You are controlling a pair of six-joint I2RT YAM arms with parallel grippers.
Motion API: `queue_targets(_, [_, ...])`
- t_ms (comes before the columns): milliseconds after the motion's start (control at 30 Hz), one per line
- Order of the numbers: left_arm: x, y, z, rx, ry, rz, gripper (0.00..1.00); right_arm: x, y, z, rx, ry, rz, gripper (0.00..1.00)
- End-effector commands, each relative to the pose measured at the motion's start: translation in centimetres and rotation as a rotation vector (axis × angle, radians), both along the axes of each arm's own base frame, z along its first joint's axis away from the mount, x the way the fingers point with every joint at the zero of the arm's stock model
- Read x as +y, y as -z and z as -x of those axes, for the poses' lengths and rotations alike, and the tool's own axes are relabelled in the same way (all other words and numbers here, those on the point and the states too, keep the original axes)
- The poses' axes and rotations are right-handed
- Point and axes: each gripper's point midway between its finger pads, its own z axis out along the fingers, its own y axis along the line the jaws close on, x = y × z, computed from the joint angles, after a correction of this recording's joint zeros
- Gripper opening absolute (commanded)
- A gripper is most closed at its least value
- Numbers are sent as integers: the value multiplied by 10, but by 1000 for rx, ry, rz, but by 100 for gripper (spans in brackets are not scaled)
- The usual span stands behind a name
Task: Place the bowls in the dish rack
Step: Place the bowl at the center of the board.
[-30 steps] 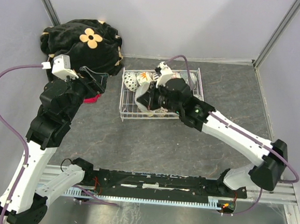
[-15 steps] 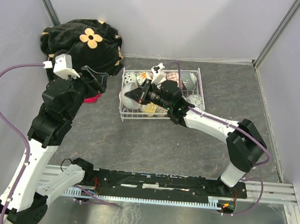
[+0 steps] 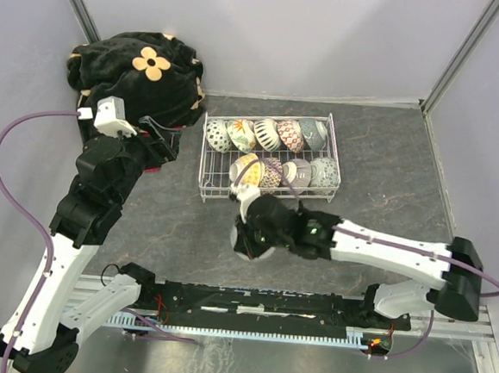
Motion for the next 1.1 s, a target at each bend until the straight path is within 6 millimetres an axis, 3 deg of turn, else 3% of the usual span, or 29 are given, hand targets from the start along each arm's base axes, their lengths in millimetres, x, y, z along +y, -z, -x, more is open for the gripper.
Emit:
queue_targets(0, [2, -14, 2, -51, 7, -3, 77, -53, 97, 1, -46, 69, 409, 2])
queue_targets(133, [5, -20, 7, -61, 2, -4, 77, -48, 124, -6, -106, 80, 530, 2])
queue_targets(300, [8, -24, 12, -69, -6, -5, 77, -42, 131, -22, -191, 100, 652, 5])
queue_targets(467, [10, -26, 13, -75, -11, -8, 77, -32, 127, -23, -205, 83, 659, 24])
queue_targets(633, [9, -26, 12, -76, -8, -7, 77, -35, 112, -23, -226, 96, 648, 35])
queue_targets(833, [9, -26, 12, -77, -7, -4, 77, -33, 101, -19, -247, 85, 645, 36])
queue_targets(1067, [10, -26, 14, -78, -8, -5, 77, -28, 109, -13, -238, 64, 656, 34])
